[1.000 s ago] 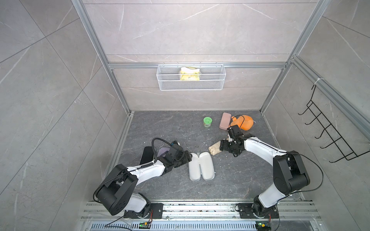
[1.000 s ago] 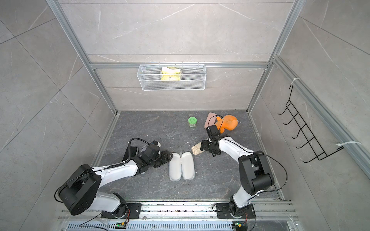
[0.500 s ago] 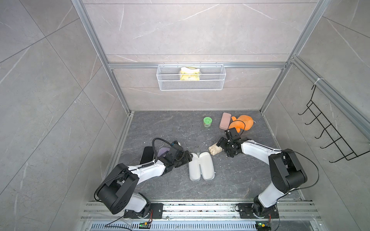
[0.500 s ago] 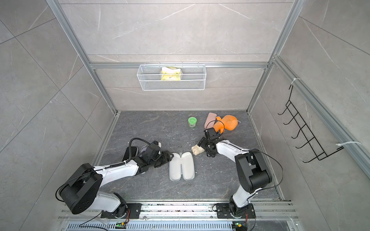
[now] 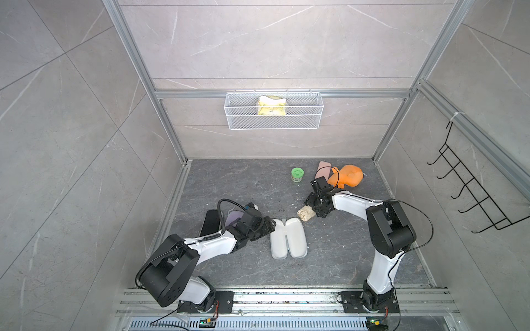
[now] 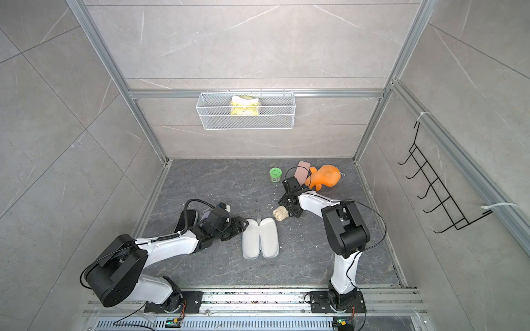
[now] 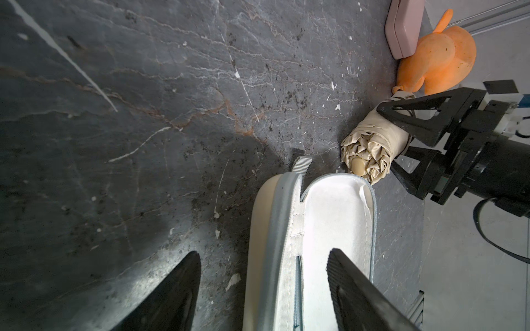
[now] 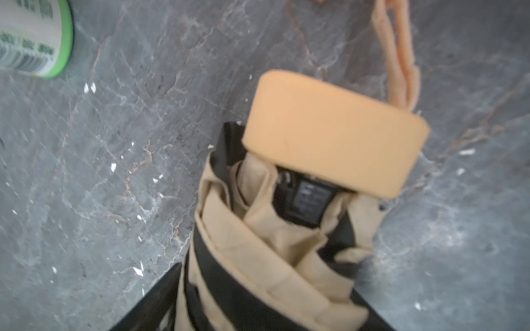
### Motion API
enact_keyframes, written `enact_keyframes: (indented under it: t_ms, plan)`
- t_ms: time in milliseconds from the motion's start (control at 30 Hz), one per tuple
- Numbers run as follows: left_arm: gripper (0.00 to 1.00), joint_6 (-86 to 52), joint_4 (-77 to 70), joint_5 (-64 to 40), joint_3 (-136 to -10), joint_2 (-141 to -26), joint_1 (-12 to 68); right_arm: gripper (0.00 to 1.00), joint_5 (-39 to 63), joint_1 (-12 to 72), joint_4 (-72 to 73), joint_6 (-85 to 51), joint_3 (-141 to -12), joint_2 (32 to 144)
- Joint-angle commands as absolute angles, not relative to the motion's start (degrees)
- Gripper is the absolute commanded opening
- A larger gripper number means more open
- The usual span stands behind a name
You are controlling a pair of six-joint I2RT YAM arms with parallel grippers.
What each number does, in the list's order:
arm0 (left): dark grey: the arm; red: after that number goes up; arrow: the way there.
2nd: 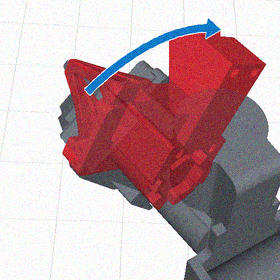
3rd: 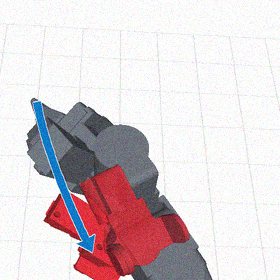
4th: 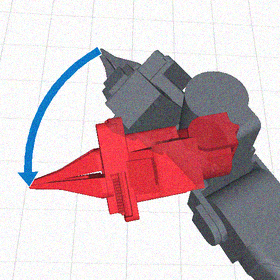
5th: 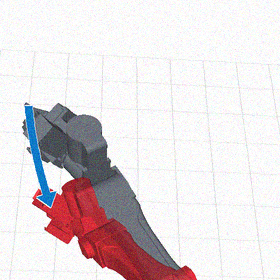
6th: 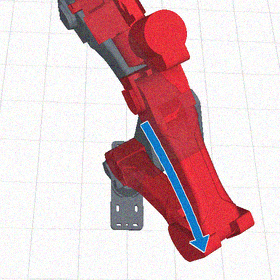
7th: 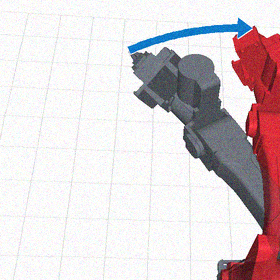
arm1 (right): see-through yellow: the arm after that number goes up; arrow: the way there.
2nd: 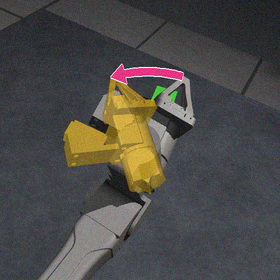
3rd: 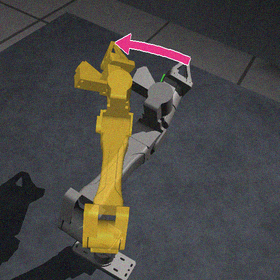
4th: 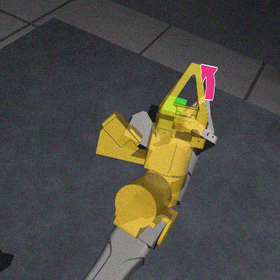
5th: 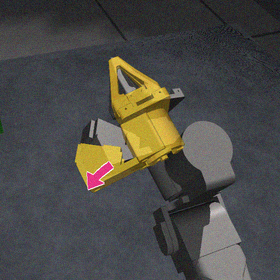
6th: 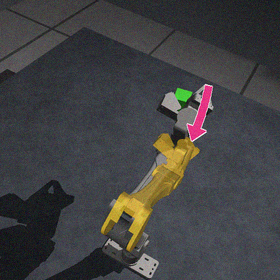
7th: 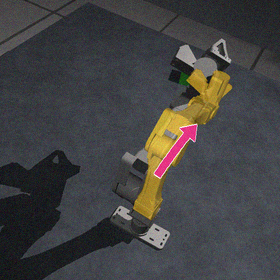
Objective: Put umbrellas into zippered umbrella sleeves
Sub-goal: Pick up the umbrella from the center of the board.
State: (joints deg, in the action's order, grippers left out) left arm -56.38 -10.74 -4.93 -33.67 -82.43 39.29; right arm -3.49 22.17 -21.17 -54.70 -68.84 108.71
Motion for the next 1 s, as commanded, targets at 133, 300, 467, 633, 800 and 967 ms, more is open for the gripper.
enact_keyframes:
  t_ms: [133,300,467,633,800,967]
  plan:
    - [0.72,-56.2,-12.8,-5.7,-33.1,-80.9,39.0,0.6,-5.2,22.6,-27.7,-45.5,-72.2,109.8]
    - [0.71,-56.0,-12.8,-6.2,-33.1,-80.8,38.4,0.5,-5.1,22.6,-31.5,-39.4,-76.0,109.2]
    - [0.71,-56.1,-13.0,-7.5,-33.0,-80.7,36.9,0.4,-3.7,22.8,-36.6,-33.3,-78.8,106.5]
    - [0.7,-55.0,-11.5,-8.9,-34.7,-81.6,35.6,0.33,-1.0,24.9,-42.7,-29.6,-79.4,101.8]
    - [0.7,-53.7,-9.4,-11.1,-36.1,-81.5,33.7,0.3,3.7,29.7,-52.2,-26.1,-80.9,97.0]
    - [0.7,-52.9,-9.2,-12.7,-35.4,-80.2,31.4,0.28,12.4,36.6,-62.3,-25.4,-79.9,92.4]
